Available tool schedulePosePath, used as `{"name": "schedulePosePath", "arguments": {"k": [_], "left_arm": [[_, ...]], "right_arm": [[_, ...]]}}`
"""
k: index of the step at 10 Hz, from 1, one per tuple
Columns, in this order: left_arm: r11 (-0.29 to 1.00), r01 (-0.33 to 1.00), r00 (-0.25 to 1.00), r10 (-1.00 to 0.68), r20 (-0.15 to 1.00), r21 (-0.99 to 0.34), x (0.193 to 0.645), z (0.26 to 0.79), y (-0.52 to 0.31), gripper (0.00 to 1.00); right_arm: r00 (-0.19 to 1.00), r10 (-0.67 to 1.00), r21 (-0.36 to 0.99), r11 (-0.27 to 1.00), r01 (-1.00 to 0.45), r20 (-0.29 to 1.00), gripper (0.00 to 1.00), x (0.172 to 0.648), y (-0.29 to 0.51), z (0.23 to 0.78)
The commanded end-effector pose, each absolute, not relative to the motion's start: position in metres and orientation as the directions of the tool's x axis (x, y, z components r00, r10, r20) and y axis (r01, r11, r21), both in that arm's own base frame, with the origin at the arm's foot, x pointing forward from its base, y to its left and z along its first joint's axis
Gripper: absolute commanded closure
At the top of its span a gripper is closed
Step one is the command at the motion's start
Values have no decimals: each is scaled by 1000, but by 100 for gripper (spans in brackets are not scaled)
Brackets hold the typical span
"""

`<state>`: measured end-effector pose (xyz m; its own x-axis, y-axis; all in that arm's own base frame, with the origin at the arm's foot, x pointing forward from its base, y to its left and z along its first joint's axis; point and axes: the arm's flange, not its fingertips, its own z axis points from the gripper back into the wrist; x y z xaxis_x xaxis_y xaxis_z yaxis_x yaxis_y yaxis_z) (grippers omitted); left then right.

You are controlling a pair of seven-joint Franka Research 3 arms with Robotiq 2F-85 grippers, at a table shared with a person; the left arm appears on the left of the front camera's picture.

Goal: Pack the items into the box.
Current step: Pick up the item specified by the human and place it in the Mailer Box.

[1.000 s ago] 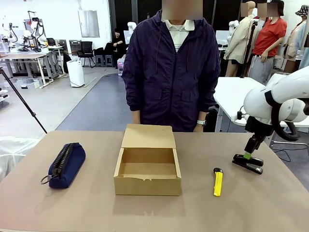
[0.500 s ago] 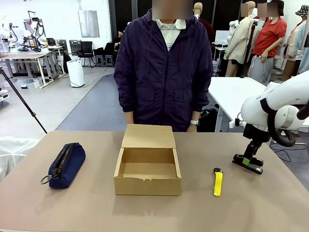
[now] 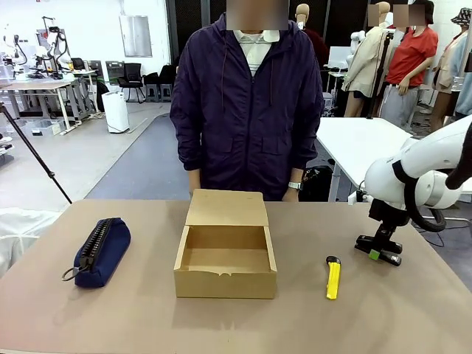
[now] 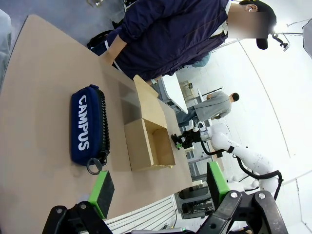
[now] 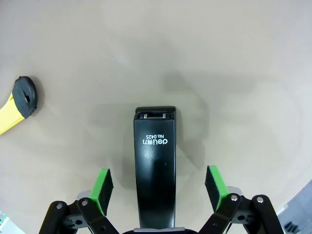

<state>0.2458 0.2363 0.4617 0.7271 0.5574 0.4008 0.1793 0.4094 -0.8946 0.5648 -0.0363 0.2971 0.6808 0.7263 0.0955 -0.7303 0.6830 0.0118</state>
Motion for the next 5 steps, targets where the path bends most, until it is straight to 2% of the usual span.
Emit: {"name": "schedulePosePath", "arguments": {"k": [1, 2, 5], "left_arm": [[400, 203, 716, 561, 414, -894, 246, 463, 237, 0], [400, 203, 716, 561, 414, -894, 246, 463, 237, 0], [400, 203, 716, 561, 414, -894, 246, 463, 237, 0]], "right_arm": [[659, 739, 21, 663, -748, 136, 55, 566, -42, 303], [662, 738, 9, 667, -745, 132, 100, 566, -43, 304], [667, 733, 18, 671, -741, 130, 100, 566, -43, 305]]}}
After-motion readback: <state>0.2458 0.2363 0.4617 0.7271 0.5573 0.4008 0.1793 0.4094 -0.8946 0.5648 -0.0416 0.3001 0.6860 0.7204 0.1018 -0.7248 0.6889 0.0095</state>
